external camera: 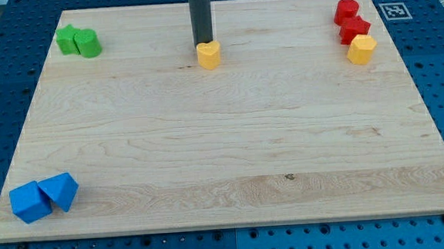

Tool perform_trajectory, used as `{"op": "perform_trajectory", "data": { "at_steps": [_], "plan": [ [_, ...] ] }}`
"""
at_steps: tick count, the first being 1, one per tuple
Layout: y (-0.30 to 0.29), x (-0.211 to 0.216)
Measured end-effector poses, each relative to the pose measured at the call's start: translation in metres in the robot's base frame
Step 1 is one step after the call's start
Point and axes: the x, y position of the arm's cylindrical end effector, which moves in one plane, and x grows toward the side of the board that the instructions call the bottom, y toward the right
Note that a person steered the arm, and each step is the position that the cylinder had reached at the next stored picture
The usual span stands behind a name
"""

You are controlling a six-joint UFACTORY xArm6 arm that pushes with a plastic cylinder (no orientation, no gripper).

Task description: Slide the yellow heart right and slightly right

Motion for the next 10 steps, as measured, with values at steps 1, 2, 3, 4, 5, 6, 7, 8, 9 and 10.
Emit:
{"op": "perform_trajectory", "data": {
  "at_steps": [1,2,3,4,5,6,7,8,9,10],
  "plan": [
    [-0.003,0.003],
    [-0.018,0.032],
    [-0.026,0.068],
    [-0.023,0.087],
    [0.001,0.089],
    [-0.004,0.089],
    [-0.030,0.099],
    [-0.046,0.106],
    [-0.034,0.066],
    [-0.028,0.058]
  ]
}}
